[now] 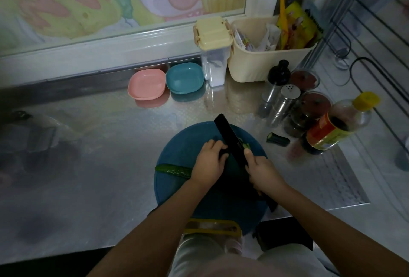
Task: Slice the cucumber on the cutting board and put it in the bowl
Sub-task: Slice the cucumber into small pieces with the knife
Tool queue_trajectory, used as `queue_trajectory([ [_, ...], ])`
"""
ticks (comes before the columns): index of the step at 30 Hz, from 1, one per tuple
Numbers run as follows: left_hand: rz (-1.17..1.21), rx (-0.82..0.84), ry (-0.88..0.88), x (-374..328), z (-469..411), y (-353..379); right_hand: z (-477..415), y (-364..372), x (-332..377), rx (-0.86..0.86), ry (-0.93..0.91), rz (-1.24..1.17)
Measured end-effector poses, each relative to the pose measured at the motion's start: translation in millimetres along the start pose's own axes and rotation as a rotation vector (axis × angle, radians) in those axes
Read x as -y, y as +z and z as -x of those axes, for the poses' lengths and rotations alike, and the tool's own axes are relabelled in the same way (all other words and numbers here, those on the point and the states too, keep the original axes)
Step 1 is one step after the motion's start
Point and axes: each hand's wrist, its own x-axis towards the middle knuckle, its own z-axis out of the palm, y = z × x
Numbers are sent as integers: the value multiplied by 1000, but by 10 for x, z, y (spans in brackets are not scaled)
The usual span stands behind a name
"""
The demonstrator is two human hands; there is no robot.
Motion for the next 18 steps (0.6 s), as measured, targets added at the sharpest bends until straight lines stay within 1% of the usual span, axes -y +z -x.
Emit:
queue_trajectory([
  [6,-2,-15,14,-6,6,0,-45,13,41,17,-3,81],
  [11,12,-16,11,-10,12,-2,-93,71,100,13,-1,199],
  [18,41,-18,-24,-20,13,3,-48,5,-8,27,13,133],
])
